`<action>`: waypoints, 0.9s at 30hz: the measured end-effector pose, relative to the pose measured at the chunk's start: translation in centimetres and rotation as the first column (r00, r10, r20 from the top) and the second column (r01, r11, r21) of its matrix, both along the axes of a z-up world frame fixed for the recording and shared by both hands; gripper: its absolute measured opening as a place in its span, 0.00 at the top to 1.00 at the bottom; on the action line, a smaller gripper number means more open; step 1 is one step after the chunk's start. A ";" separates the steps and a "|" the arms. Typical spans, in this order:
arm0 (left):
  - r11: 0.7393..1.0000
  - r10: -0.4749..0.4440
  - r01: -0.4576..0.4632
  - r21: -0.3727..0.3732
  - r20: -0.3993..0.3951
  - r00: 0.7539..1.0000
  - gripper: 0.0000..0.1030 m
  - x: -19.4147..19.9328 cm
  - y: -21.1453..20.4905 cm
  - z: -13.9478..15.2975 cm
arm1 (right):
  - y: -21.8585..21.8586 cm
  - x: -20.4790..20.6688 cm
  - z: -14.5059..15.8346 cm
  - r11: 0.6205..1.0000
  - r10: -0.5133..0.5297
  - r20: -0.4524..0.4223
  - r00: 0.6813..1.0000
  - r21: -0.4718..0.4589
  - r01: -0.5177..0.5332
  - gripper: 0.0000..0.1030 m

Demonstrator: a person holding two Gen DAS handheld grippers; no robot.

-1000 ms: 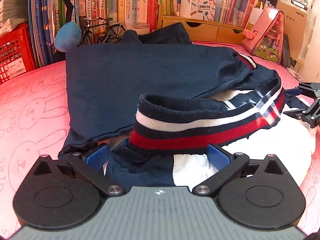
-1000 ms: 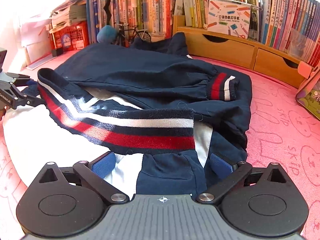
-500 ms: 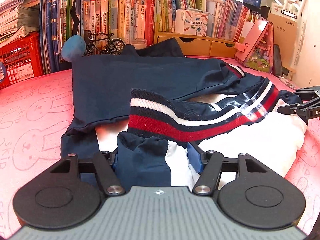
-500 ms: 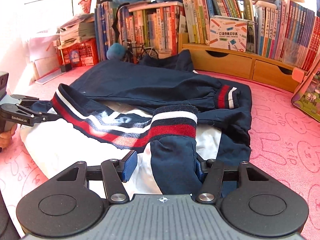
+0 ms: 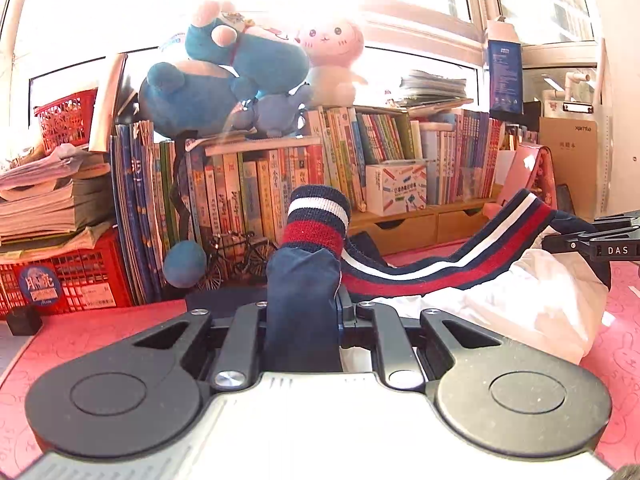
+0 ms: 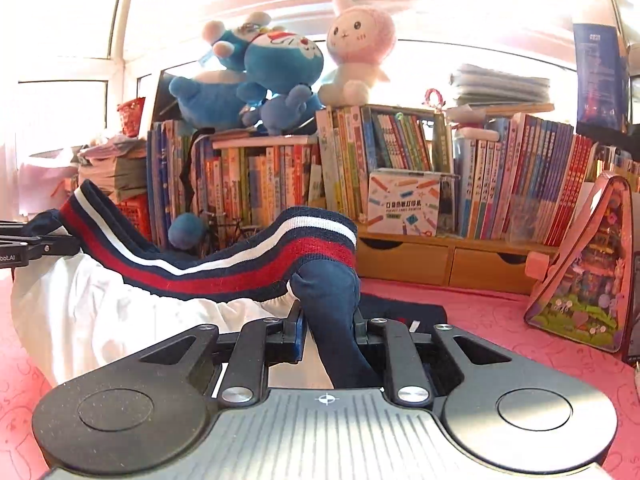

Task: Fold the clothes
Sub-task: 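Lift the hem with both grippers, fold it toward the collar, release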

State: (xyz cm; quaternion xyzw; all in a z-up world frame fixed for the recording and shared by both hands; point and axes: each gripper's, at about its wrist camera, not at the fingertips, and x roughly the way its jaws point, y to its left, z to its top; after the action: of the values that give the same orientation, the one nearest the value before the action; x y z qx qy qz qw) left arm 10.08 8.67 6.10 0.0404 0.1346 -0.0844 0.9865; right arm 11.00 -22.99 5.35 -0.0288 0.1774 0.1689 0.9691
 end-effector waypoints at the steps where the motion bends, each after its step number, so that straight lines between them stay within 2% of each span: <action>1: 1.000 0.018 -0.018 0.001 0.011 1.000 0.84 1.8 0.2 0.3 | 0.2 1.7 0.4 1.000 -0.013 0.015 1.000 0.010 0.013 0.80; 4: 0.997 0.083 -0.083 0.004 0.010 0.997 0.83 7.2 0.9 -0.1 | 1.9 6.9 0.8 0.998 -0.056 0.086 0.995 0.006 0.056 0.80; 7: 0.988 0.152 -0.153 0.001 -0.051 0.987 0.83 12.5 1.5 -2.1 | 4.7 12.5 -0.6 0.993 -0.107 0.138 0.985 -0.042 0.113 0.80; 10: 0.980 0.197 -0.199 -0.002 -0.136 0.971 0.82 16.8 2.5 -4.8 | 6.6 18.1 -4.0 0.989 -0.136 0.033 0.990 -0.057 0.137 0.80; 13: 0.979 0.202 -0.201 0.023 -0.181 0.963 0.75 18.7 2.9 -7.1 | 6.9 21.2 -7.3 0.983 -0.168 -0.056 0.984 -0.084 0.163 0.80; 14: 0.979 0.203 -0.199 0.041 -0.190 0.961 0.68 19.1 2.9 -7.8 | 6.7 21.6 -7.9 0.982 -0.176 -0.079 0.981 -0.079 0.169 0.80; 15: 0.979 0.204 -0.196 0.061 -0.193 0.960 0.66 19.3 2.8 -8.4 | 6.5 22.0 -8.4 0.982 -0.183 -0.102 0.978 -0.073 0.176 0.79; 17: 0.976 0.215 -0.202 0.079 -0.208 0.954 0.52 19.7 3.0 -9.2 | 6.1 22.8 -9.5 0.980 -0.197 -0.148 0.969 -0.062 0.190 0.77; 18: 0.974 0.224 -0.211 0.078 -0.221 0.949 0.44 20.0 3.2 -9.5 | 5.9 23.2 -10.0 0.979 -0.204 -0.171 0.964 -0.057 0.197 0.76; 19: 0.973 0.229 -0.222 0.060 -0.229 0.946 0.40 20.1 3.5 -9.5 | 5.7 23.6 -10.6 0.978 -0.210 -0.194 0.958 -0.052 0.204 0.76; 21: 0.970 0.240 -0.241 0.029 -0.260 0.935 0.21 20.6 4.2 -9.7 | 5.3 24.4 -11.6 0.975 -0.222 -0.239 0.945 -0.042 0.218 0.72; 22: 0.968 0.246 -0.252 0.016 -0.283 0.927 0.17 20.9 4.5 -9.9 | 5.1 24.8 -12.2 0.974 -0.227 -0.262 0.938 -0.038 0.225 0.69; 24: 0.965 0.242 -0.260 -0.011 -0.333 0.911 0.11 21.9 5.1 -10.1 | 4.7 25.4 -13.2 0.971 -0.236 -0.305 0.923 -0.029 0.239 0.54; 27: 0.959 0.251 -0.281 -0.034 -0.354 0.901 0.08 22.2 5.7 -9.2 | 2.5 23.1 -12.4 0.971 -0.222 -0.320 0.921 0.009 0.237 0.45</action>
State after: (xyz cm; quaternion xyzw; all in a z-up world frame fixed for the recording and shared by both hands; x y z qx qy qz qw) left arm 32.33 14.38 -3.13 -0.0353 0.3064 0.0397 0.9504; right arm 34.07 -20.47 -7.03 0.0427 0.3289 0.0607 0.9414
